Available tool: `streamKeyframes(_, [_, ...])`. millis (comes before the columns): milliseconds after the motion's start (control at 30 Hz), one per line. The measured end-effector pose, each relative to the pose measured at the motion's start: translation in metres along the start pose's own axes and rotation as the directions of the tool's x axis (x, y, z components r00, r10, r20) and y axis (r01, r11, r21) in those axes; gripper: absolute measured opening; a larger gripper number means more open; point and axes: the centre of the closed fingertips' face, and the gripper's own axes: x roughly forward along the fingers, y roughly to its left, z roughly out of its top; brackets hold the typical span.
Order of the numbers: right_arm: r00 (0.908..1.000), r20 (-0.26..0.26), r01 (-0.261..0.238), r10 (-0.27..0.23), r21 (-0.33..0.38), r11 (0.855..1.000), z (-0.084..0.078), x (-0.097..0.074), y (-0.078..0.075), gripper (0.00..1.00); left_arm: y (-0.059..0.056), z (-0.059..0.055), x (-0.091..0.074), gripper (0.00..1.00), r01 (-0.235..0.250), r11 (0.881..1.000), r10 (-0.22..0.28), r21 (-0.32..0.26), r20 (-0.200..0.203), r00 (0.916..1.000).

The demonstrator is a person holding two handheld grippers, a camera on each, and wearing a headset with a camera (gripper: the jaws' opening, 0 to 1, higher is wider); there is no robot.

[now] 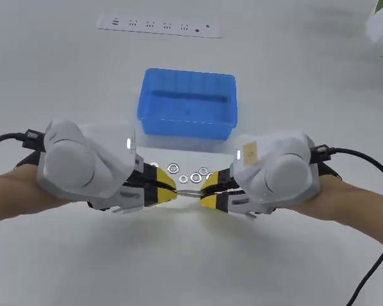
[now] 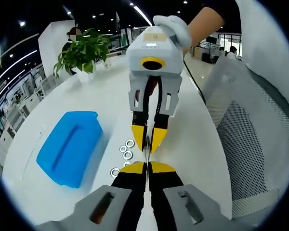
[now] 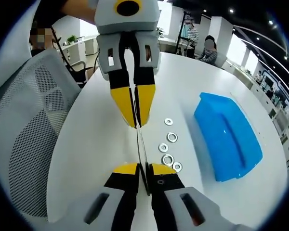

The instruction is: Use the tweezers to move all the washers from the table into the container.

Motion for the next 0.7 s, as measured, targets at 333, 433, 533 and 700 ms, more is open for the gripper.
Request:
streamKeyframes(333, [0.9933, 0.103, 0.052, -0.053, 0.015, 0.999, -0.001, -0.015, -0.004, 0.09, -0.001, 0.050, 0.013, 0.05, -0.005, 1.000, 0.002, 0.026, 0.115, 0.9934])
streamKeyframes(433, [0.9915, 0.110, 0.070, -0.071, 0.007, 0.998, -0.005, -0.021, -0.006, 0.08, -0.001, 0.065, 0.022, 0.05, -0.004, 1.000, 0.000, 0.031, 0.149, 0.9888])
streamKeyframes(533, [0.9898, 0.118, 0.080, -0.079, -0.005, 0.997, -0.008, -0.025, -0.007, 0.08, -0.004, 0.075, 0.030, 0.05, 0.007, 0.999, -0.013, 0.035, 0.173, 0.9849])
streamKeyframes(700, [0.9856, 0.148, 0.081, -0.082, 0.014, 0.997, -0.011, -0.029, -0.006, 0.07, -0.010, 0.082, 0.037, 0.07, 0.038, 0.999, -0.042, 0.024, 0.201, 0.9787])
